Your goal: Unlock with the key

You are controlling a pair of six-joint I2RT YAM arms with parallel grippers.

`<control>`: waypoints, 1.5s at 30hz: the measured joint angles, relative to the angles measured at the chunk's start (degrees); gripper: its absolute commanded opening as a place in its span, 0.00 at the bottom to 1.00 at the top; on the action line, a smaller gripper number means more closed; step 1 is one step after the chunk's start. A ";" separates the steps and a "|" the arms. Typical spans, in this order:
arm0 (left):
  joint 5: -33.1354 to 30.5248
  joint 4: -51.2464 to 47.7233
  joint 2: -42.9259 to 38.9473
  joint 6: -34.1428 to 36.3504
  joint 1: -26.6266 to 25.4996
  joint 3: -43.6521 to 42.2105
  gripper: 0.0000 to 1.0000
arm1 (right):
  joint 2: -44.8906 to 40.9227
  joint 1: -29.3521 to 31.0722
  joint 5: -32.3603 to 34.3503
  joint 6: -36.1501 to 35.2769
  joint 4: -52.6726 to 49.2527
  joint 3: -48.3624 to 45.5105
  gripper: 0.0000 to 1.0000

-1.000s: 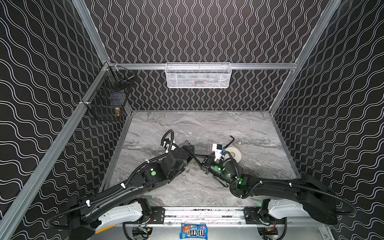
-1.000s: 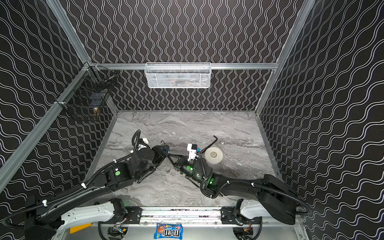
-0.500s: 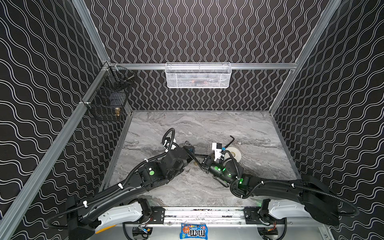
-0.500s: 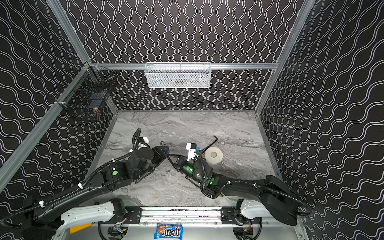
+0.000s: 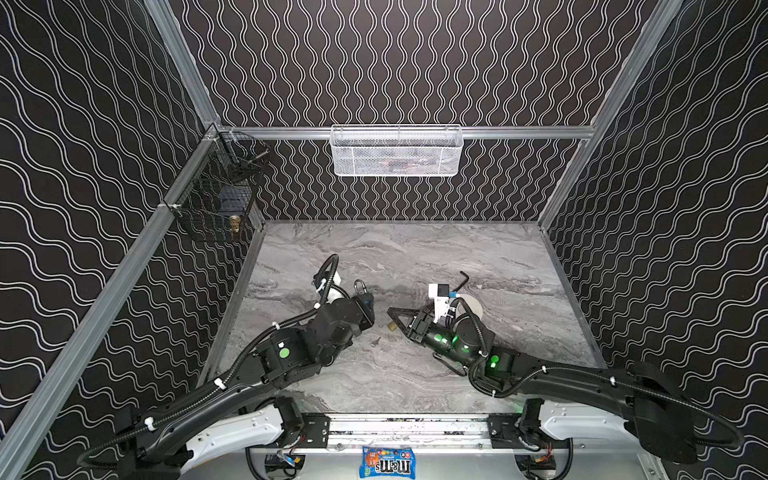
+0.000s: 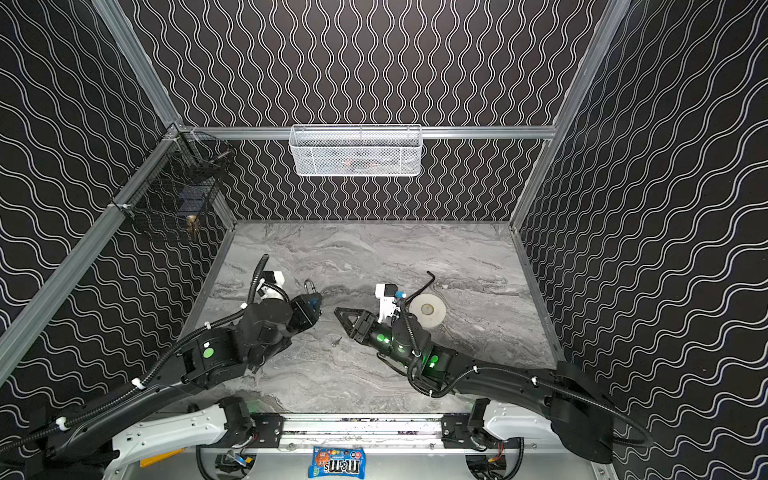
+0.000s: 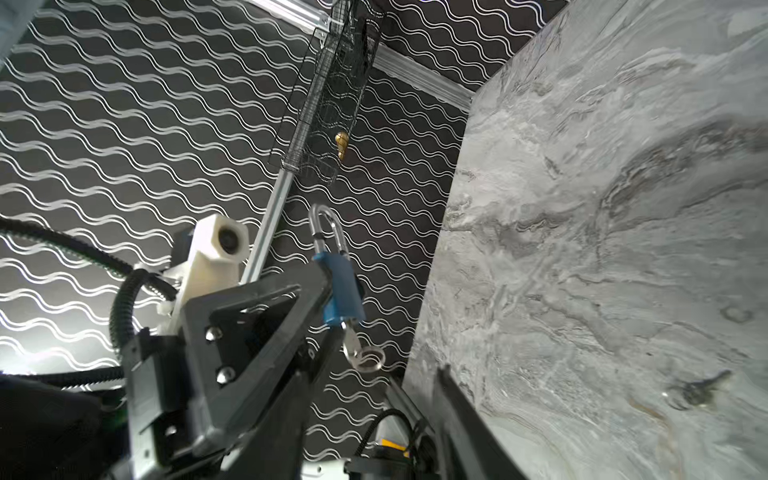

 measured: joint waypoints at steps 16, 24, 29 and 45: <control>14.14 24.13 -13.16 51.08 0.02 -24.26 0.00 | 0.74 -13.51 -16.68 -21.70 -41.33 20.11 0.79; 16.15 33.33 -12.70 59.76 0.02 -28.06 0.00 | 11.32 -13.77 -20.28 -30.86 -54.71 35.01 0.80; 15.91 34.58 -11.80 60.78 0.02 -28.02 0.00 | 15.08 -13.77 -20.35 -34.10 -59.60 39.65 0.80; 15.43 35.80 -12.55 60.92 0.02 -29.27 0.00 | 21.20 -13.77 -13.75 -39.50 -69.13 46.16 0.80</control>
